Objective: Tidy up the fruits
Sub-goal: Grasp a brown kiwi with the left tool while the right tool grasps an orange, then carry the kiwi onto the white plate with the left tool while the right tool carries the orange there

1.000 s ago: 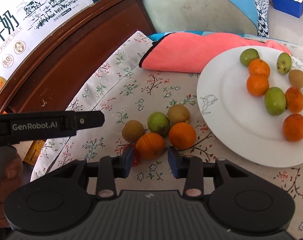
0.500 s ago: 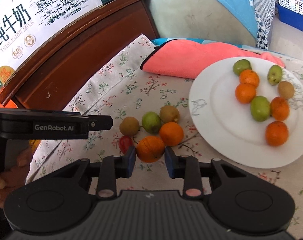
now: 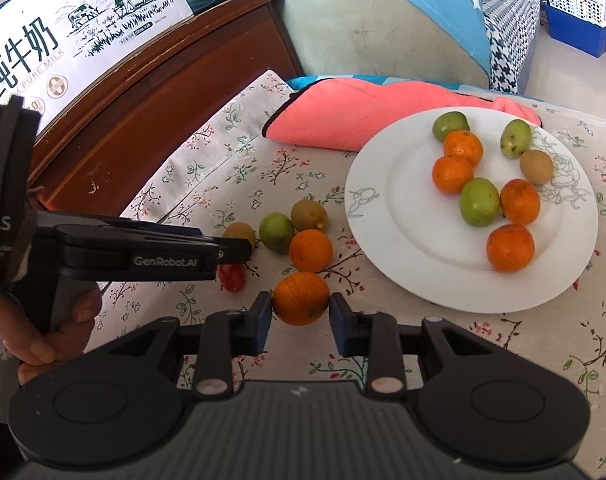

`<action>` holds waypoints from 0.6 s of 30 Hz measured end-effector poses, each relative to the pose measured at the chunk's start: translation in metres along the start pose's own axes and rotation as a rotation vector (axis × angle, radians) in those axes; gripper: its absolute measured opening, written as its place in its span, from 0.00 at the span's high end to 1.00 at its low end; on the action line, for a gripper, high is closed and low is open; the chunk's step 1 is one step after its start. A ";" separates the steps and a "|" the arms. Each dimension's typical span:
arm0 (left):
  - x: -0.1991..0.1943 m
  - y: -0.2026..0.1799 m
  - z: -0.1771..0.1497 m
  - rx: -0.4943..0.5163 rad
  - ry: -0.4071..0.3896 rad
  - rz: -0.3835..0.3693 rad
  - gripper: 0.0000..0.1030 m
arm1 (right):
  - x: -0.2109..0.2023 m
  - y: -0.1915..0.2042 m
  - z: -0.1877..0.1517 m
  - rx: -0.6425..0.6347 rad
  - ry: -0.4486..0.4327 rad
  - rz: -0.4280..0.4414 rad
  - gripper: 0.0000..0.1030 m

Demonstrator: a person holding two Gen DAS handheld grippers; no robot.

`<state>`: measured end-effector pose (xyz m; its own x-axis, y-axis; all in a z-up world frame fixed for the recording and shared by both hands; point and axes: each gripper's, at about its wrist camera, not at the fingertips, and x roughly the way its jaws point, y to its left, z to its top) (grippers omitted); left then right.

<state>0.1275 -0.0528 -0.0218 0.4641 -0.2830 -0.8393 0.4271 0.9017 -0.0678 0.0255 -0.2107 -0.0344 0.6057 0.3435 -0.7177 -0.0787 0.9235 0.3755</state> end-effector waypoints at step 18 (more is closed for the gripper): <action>-0.010 -0.006 0.004 0.002 -0.058 -0.008 0.77 | -0.005 -0.003 0.005 0.018 -0.019 -0.012 0.69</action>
<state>0.1238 -0.0567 -0.0111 0.5052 -0.3088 -0.8059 0.4322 0.8988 -0.0735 0.0264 -0.2157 -0.0293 0.6217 0.3293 -0.7107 -0.0573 0.9240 0.3780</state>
